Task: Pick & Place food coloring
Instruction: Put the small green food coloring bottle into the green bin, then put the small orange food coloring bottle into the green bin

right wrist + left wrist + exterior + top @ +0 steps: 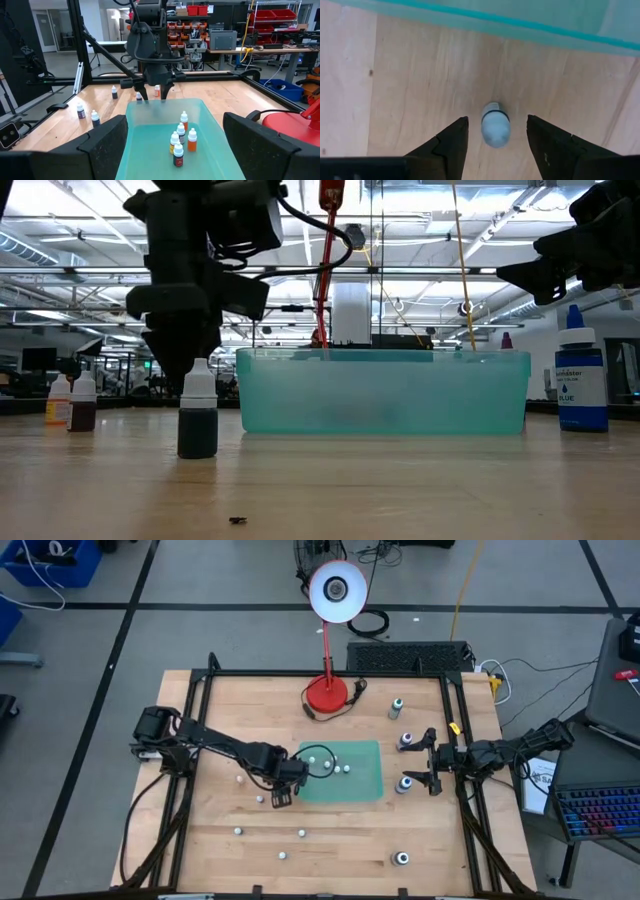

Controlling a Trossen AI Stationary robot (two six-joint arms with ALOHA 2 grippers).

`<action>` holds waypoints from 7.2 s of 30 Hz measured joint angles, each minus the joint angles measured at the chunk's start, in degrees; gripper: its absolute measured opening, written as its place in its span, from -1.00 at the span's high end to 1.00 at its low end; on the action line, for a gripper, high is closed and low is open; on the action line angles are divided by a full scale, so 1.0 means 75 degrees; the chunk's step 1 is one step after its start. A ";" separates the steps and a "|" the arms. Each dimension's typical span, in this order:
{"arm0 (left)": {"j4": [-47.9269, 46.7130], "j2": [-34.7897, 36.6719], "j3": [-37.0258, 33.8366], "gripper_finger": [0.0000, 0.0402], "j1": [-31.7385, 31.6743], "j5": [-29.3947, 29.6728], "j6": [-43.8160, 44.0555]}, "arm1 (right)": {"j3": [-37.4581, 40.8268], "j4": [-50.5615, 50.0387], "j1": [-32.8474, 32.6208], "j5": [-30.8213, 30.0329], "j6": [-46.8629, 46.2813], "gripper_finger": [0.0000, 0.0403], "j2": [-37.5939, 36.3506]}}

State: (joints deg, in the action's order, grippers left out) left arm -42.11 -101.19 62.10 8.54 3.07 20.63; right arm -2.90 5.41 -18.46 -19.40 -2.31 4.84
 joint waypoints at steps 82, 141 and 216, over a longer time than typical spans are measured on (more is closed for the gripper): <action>-0.1574 -0.2287 0.3889 0.08 -0.0571 0.0245 -0.2854 | -0.0001 0.0000 -0.0001 0.0003 0.0001 -0.56 0.0022; -0.1460 0.2643 -0.2750 0.07 -0.0035 -0.1007 0.6295 | 0.0001 0.0000 -0.0002 0.0003 0.0001 -0.56 0.0026; -0.2037 -0.3564 0.5799 0.71 -0.0736 0.0041 -0.3772 | 0.0001 0.0000 0.0000 0.0000 0.0000 -0.56 0.0029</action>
State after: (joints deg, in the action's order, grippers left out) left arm -57.39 -127.92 105.59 3.01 3.38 -7.66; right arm -2.90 5.41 -18.46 -19.40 -2.30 5.06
